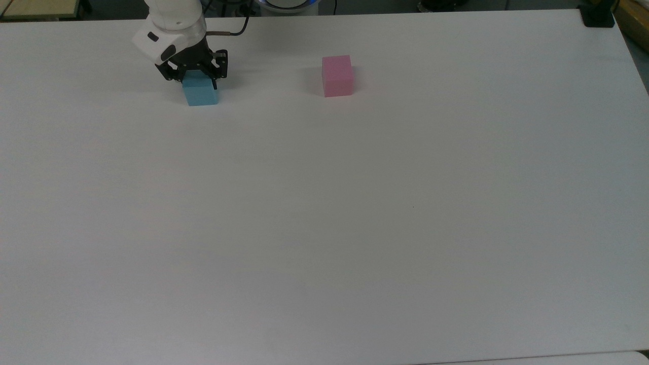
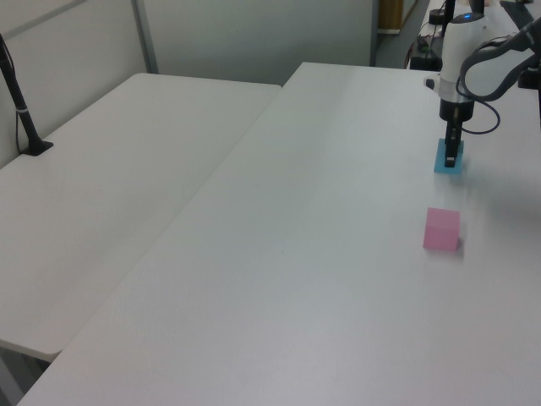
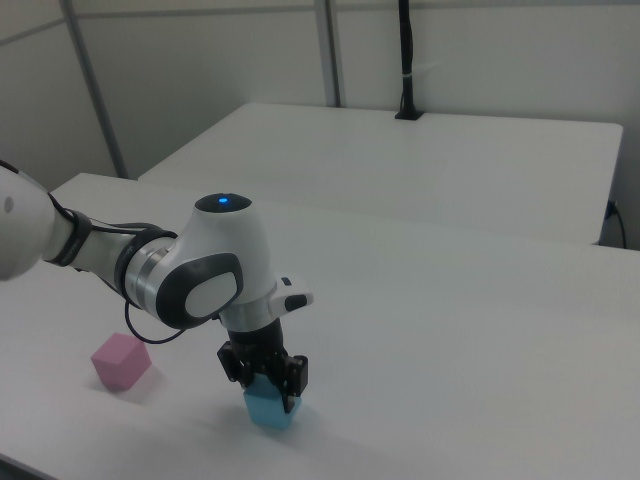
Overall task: Put blue cube on pink cube
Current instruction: 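Lift the light-blue cube and carry it over the pink cube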
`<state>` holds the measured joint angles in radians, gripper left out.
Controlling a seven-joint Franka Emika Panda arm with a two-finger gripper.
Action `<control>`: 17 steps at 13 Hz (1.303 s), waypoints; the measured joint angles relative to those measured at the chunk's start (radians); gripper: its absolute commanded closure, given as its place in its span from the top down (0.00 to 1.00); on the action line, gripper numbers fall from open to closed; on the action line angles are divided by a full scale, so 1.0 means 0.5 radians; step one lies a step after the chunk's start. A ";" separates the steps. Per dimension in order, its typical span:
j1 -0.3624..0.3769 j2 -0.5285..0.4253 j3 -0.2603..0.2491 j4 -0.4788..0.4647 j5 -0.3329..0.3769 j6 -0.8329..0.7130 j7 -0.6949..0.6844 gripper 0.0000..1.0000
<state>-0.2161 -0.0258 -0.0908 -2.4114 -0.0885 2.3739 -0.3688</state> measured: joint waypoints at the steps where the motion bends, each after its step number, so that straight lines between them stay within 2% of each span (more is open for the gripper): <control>1: 0.000 -0.002 0.000 0.002 0.000 0.000 0.000 0.22; 4: -0.001 -0.045 0.000 0.031 0.000 -0.058 0.000 0.22; 6: 0.001 -0.120 0.003 0.138 -0.001 -0.291 0.000 0.22; 8: 0.010 -0.206 0.022 0.350 -0.001 -0.661 0.000 0.22; 10: 0.053 -0.253 0.031 0.641 0.000 -1.028 0.000 0.23; 12: 0.111 -0.261 0.035 0.899 0.000 -1.268 0.022 0.23; 15: 0.220 -0.258 0.037 1.012 0.001 -1.338 0.175 0.23; 17: 0.383 -0.250 0.043 1.032 0.002 -1.338 0.389 0.23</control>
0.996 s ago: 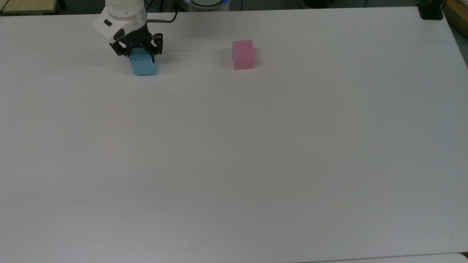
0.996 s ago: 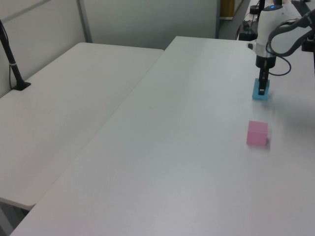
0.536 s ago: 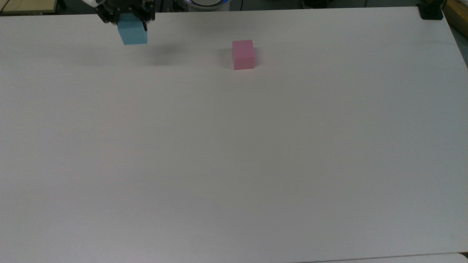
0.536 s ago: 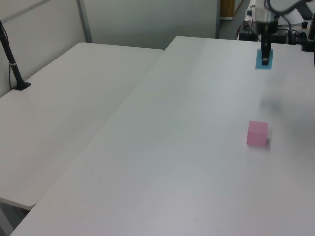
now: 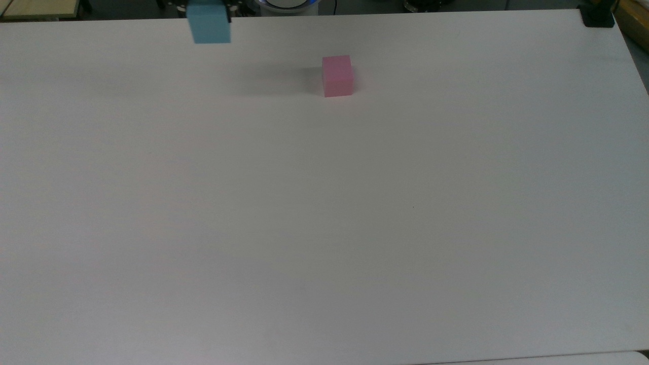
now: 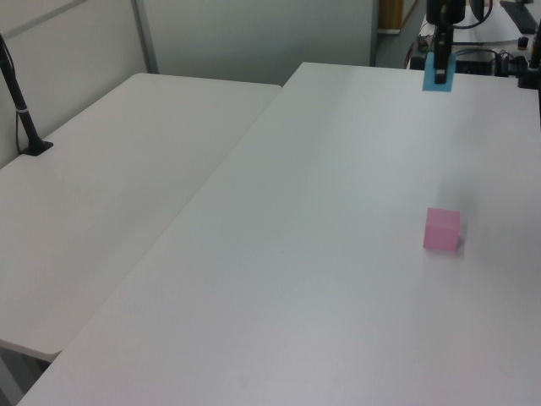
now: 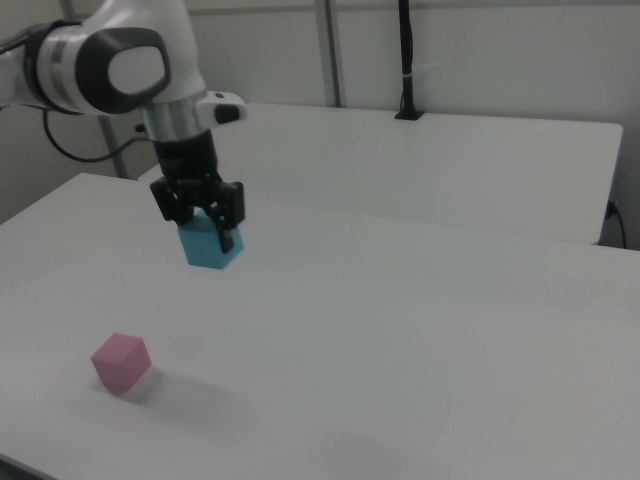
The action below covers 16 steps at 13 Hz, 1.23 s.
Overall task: Put blue cube on pink cube
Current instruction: 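Lift the light-blue cube and carry it over the pink cube, then lower the light-blue cube onto the pink cube's top face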
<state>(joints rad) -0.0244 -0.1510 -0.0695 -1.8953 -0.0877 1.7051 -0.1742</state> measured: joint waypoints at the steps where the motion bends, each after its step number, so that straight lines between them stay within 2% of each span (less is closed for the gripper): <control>1: 0.079 0.002 0.004 0.020 0.022 0.000 0.097 0.23; 6: 0.433 0.006 0.012 0.090 0.112 0.000 0.467 0.23; 9: 0.593 -0.006 0.013 0.063 0.141 -0.017 0.555 0.23; 14: 0.757 -0.235 0.013 -0.291 0.163 -0.023 0.557 0.23; 16: 0.786 -0.280 0.013 -0.440 0.164 0.072 0.569 0.23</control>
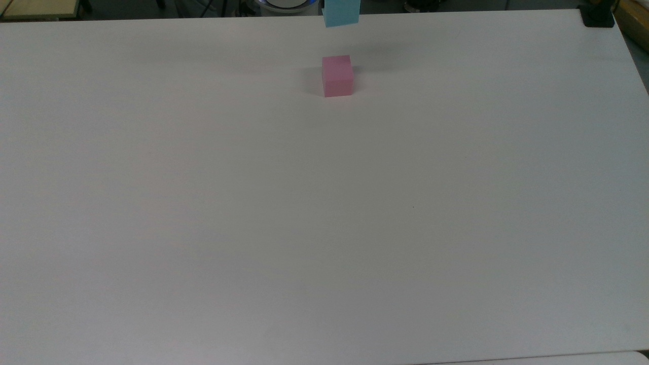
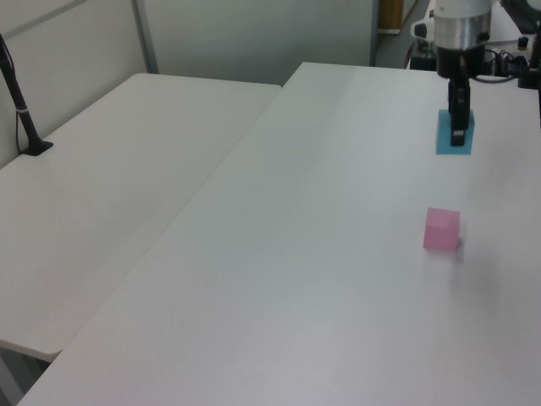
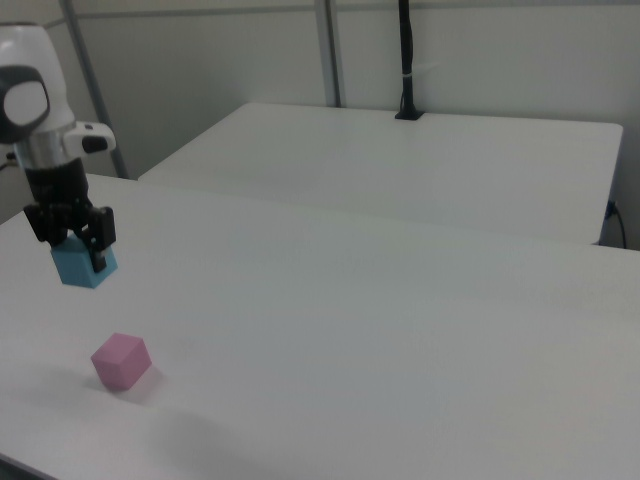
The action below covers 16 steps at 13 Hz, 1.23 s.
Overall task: Put blue cube on pink cube
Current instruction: 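Lower the light-blue cube onto the pink cube's top face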
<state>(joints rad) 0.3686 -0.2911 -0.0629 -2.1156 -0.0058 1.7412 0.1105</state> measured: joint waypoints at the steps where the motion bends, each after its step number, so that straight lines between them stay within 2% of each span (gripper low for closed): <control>1: 0.012 -0.010 0.008 -0.109 0.001 0.120 0.035 0.23; 4: 0.026 -0.011 0.078 -0.464 0.001 0.526 0.120 0.23; 6: 0.025 -0.005 0.077 -0.578 0.001 0.692 0.146 0.23; 14: -0.026 0.136 0.072 -0.637 -0.004 0.898 0.144 0.23; 16: -0.046 0.157 0.072 -0.675 -0.013 0.952 0.140 0.26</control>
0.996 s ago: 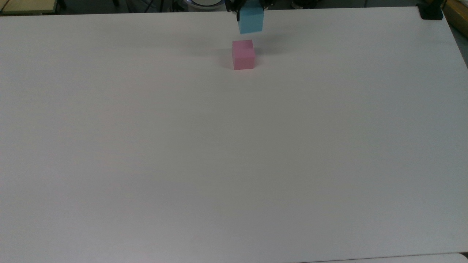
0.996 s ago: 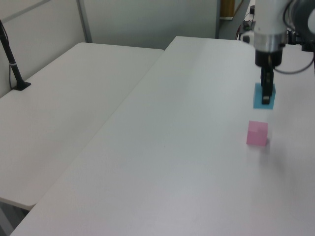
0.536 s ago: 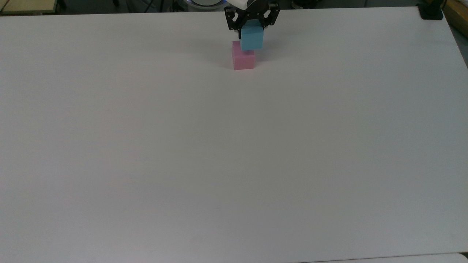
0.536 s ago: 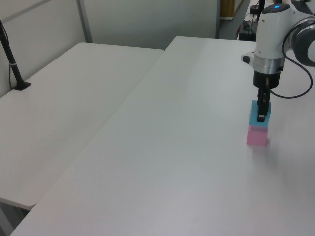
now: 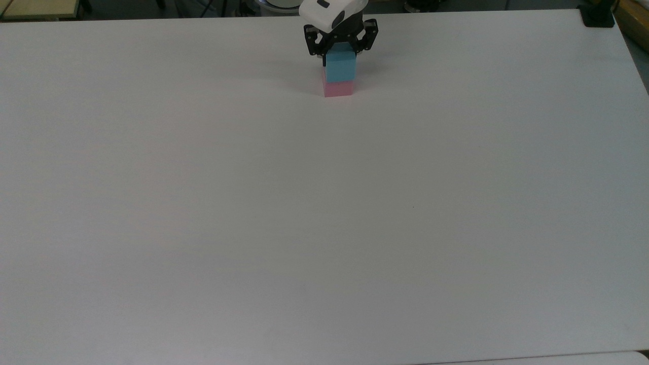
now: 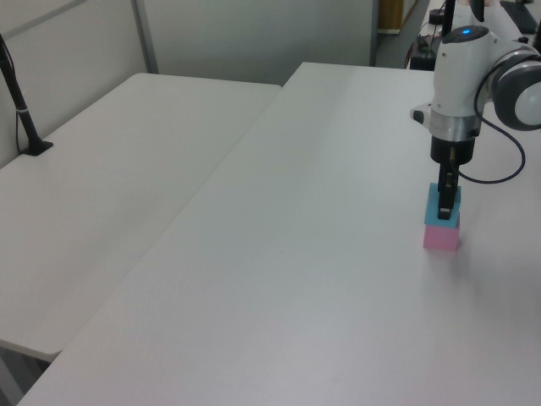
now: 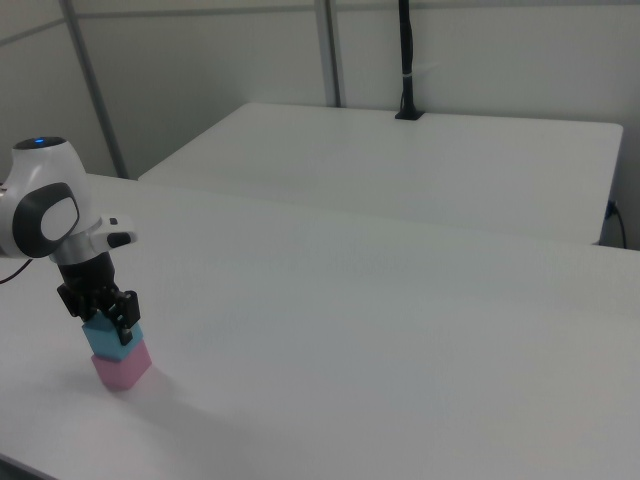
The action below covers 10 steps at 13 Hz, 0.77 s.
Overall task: Put blue cube on pink cube
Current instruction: 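Lower the light-blue cube onto the pink cube's top face, then open the gripper and raise it away from the stacked cubes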
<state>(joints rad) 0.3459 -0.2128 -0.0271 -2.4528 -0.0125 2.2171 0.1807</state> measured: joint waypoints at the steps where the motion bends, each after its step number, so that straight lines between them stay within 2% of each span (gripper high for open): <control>1: 0.000 -0.001 0.000 0.000 -0.003 0.000 0.000 0.27; 5: 0.000 -0.001 0.002 0.000 -0.008 0.000 0.000 0.27; 6: 0.000 -0.001 0.002 0.000 -0.008 0.000 -0.001 0.30; 7: 0.000 -0.001 0.002 0.000 -0.008 0.000 -0.001 0.53; 8: 0.000 -0.001 0.002 0.000 -0.008 0.000 -0.001 0.89; 9: 0.000 -0.001 0.002 0.000 -0.009 0.000 -0.001 1.00; 10: 0.000 -0.001 0.002 -0.001 -0.009 0.000 -0.001 1.00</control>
<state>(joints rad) 0.3458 -0.2132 -0.0262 -2.4532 -0.0169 2.2172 0.1803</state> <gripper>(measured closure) 0.366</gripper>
